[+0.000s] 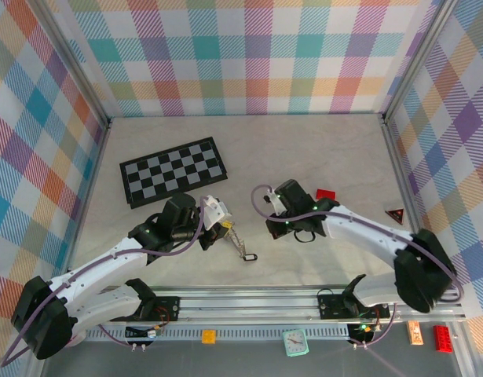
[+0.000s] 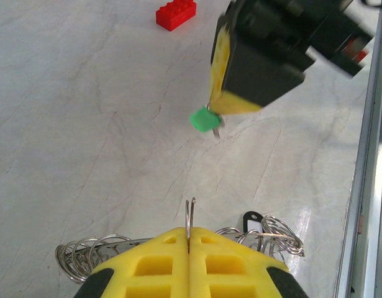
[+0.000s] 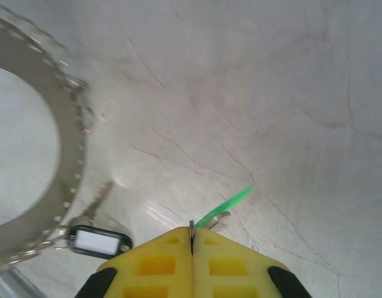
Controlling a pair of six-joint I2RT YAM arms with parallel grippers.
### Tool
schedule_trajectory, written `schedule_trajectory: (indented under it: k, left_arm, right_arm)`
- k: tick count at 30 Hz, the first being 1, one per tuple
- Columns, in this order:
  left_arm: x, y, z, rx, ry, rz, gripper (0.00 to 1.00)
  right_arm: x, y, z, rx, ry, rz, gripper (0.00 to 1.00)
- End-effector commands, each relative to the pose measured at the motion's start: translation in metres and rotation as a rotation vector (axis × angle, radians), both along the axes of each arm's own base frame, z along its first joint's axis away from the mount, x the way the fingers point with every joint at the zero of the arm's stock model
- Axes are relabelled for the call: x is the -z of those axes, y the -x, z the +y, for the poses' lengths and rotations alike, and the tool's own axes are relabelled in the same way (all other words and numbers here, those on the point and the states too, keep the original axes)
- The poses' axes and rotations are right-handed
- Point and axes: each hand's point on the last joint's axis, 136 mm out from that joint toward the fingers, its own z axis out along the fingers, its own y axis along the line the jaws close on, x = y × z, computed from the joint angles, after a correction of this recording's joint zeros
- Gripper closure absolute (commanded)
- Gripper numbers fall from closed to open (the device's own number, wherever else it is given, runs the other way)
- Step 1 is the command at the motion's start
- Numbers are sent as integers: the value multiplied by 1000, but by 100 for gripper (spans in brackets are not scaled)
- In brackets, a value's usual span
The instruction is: Put the keys on the keyring
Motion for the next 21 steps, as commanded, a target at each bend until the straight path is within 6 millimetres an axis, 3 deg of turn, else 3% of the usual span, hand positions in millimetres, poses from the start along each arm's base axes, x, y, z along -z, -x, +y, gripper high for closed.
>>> schedule_trajectory:
  k: [1,7,17,21]
  left_arm:
    - [-19,-1,-9,30,36,-45,100]
    - [-22,-1,-14,41,65,-36,100]
    - [-22,-3,-21,55,86,-24,100]
    - [-22,-3,-24,68,93,-20,100]
  right_arm:
    - [-18,1,3,-59,-59,-86,100]
    - [-49,18,20,-202,-204,-144,100]
    - [-76,44,49,-448,-384,-165,100]
    - [-83,43,56,-485,-413,-198,100]
